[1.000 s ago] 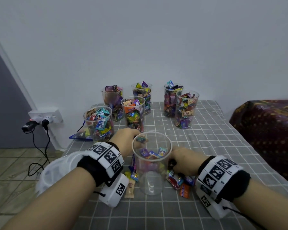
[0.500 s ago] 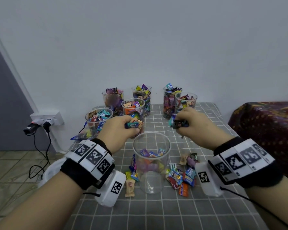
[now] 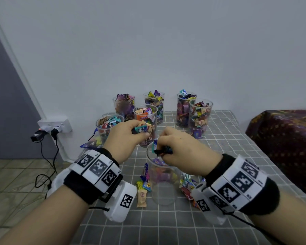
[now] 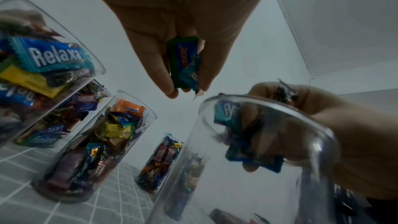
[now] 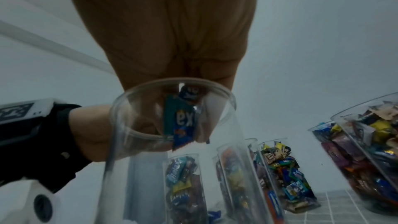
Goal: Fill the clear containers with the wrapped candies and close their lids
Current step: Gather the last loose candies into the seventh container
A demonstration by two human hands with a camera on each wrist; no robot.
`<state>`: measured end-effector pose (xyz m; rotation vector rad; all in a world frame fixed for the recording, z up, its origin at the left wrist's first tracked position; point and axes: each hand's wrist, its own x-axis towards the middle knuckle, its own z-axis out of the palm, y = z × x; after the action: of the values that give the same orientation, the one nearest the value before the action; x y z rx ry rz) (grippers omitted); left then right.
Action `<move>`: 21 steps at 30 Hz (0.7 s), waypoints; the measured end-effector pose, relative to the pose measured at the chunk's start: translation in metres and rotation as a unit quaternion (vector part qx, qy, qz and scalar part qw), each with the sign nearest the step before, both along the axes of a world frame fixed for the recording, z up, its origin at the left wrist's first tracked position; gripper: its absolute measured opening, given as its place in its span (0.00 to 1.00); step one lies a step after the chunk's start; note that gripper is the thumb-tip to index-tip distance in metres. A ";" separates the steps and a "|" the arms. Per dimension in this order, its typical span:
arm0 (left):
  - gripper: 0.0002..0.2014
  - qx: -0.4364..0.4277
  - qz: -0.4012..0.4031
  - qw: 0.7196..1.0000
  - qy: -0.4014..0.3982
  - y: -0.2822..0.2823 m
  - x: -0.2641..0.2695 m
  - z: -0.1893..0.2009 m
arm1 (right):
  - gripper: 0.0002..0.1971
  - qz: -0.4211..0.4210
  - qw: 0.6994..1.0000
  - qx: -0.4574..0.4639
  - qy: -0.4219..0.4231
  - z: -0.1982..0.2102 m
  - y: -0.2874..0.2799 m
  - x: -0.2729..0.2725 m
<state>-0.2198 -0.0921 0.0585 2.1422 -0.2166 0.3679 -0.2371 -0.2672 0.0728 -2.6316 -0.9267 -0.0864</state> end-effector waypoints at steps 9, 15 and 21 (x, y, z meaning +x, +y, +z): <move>0.07 0.002 -0.026 1.000 0.006 -0.002 -0.005 0.003 | 0.03 0.010 1.000 -0.013 0.009 0.004 -0.001 0.000; 0.08 -0.023 -0.052 0.998 0.002 -0.004 -0.009 0.008 | 0.04 -0.022 0.984 0.177 -0.024 -0.005 -0.009 -0.008; 0.09 -0.012 -0.072 0.997 0.002 -0.010 -0.016 0.016 | 0.47 -0.066 0.925 0.340 0.156 -0.043 -0.023 -0.016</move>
<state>-0.2354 -0.1018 0.0745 2.0900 -0.3599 0.2823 -0.2530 -0.2899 0.0294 -1.9758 -0.4866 -0.0132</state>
